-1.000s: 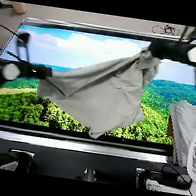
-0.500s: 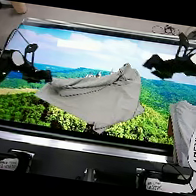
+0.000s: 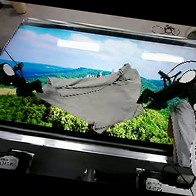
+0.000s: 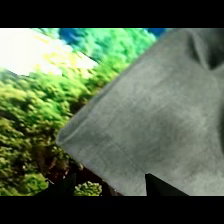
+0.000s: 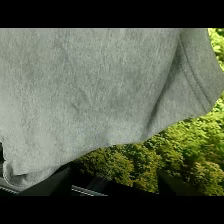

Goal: Fold the shirts.

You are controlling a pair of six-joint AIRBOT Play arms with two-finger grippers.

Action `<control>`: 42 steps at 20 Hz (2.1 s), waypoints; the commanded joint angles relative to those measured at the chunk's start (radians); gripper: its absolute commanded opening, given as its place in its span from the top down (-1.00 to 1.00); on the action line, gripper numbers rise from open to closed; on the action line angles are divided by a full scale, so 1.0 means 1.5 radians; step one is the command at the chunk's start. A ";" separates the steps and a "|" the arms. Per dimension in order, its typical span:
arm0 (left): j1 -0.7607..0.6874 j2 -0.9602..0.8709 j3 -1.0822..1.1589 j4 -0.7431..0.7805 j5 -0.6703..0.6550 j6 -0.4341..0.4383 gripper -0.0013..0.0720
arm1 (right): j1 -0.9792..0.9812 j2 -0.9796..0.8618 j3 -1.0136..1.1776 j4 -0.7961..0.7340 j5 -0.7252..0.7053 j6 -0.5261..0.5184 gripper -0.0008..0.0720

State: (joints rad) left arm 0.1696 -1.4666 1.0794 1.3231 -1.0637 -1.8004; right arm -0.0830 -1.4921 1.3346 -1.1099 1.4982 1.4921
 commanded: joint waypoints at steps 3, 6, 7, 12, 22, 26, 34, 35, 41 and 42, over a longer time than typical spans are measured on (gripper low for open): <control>0.007 -0.035 -0.011 -0.010 0.020 -0.012 -0.50 | 0.007 0.003 -0.035 0.001 0.018 -0.008 -0.70; 0.006 -0.038 -0.011 -0.011 0.063 -0.012 -0.51 | 0.007 0.003 -0.077 0.000 0.004 -0.009 -0.70; 0.007 -0.042 -0.011 -0.015 0.079 -0.017 -0.38 | 0.007 0.004 -0.094 -0.001 -0.005 -0.009 -0.70; 0.005 -0.052 -0.009 -0.033 0.104 -0.007 0.89 | 0.032 0.011 -0.204 0.000 -0.067 -0.014 -0.71; -0.028 0.096 -0.009 -0.034 0.100 0.049 0.89 | 0.178 0.002 -0.253 0.079 -0.403 0.095 -0.21; -0.025 0.172 0.012 -0.050 0.108 0.049 0.89 | 0.169 0.050 -0.201 0.061 -0.354 0.021 0.91; -0.025 0.564 0.343 0.016 0.320 0.046 0.89 | 0.144 0.487 0.256 -0.215 -0.439 -0.031 0.91; -0.025 0.595 0.345 0.016 0.314 0.046 0.90 | 0.144 0.522 0.259 -0.209 -0.448 -0.005 0.91; -0.025 0.595 0.333 0.110 0.183 0.048 0.89 | 0.144 0.504 0.259 -0.243 -0.366 0.010 0.91; -0.025 0.576 0.324 0.135 0.169 0.048 0.89 | 0.144 0.475 0.259 -0.244 -0.339 0.010 0.91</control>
State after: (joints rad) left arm 0.1307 -0.5819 1.5738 1.4200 -0.7383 -1.7275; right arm 0.1333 -0.7376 1.7088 -1.4361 0.9173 1.4960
